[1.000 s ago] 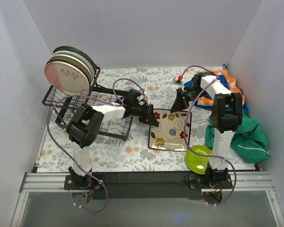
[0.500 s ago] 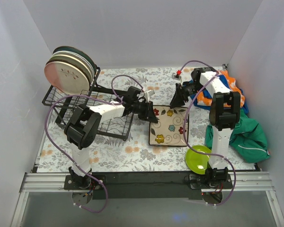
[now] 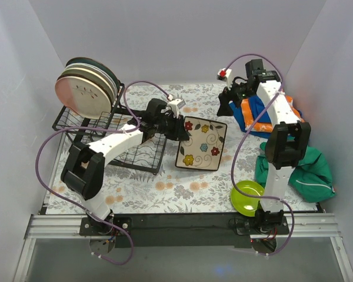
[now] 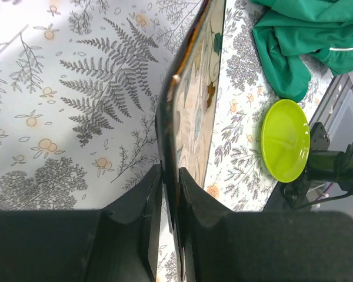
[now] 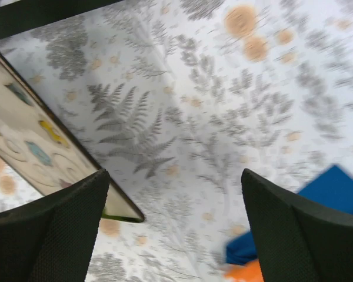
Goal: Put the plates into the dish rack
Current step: Pass the plate from the right arm to the left, then pass the plate from the left arm to the right
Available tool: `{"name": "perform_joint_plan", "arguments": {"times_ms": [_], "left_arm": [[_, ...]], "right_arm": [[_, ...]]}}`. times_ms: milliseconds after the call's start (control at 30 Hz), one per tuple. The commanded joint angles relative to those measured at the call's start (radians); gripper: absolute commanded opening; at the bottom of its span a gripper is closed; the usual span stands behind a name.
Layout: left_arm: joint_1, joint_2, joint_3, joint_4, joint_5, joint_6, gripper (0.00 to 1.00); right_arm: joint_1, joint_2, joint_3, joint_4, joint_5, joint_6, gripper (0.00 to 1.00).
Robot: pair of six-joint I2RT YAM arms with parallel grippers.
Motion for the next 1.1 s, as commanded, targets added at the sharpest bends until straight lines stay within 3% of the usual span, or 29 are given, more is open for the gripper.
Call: {"name": "perform_joint_plan", "arguments": {"times_ms": [0,67,200,433,600,667,800,1067], "left_arm": [[-0.002,-0.132,-0.004,0.045,-0.022,0.079,0.0],[-0.001,-0.151,-0.006,0.042,-0.031,0.084,0.0],[-0.001,-0.184,-0.013,0.042,-0.065,0.09,0.0],[-0.001,-0.233,-0.035,0.057,-0.089,0.096,0.0],[-0.002,-0.243,-0.046,0.065,-0.089,0.09,0.0],[-0.004,-0.244,-0.049,0.069,-0.086,0.087,0.0],[-0.007,-0.249,-0.049,0.072,-0.083,0.078,0.0],[-0.021,-0.256,-0.062,0.1,-0.103,0.056,0.0]], "right_arm": [[-0.006,-0.159,-0.061,0.244,0.032,0.104,0.98],[-0.03,-0.176,-0.129,0.321,-0.032,0.167,0.98],[-0.11,-0.191,-0.242,0.323,-0.328,0.237,0.99],[-0.162,-0.355,-0.636,0.392,-0.346,0.165,0.98],[-0.165,-0.42,-0.827,0.511,-0.442,0.273,0.98],[-0.159,-0.426,-0.903,0.667,-0.456,0.362,0.98],[-0.135,-0.382,-0.939,0.852,-0.452,0.57,0.98],[-0.075,-0.296,-0.956,1.077,-0.447,0.724,0.98]]}}
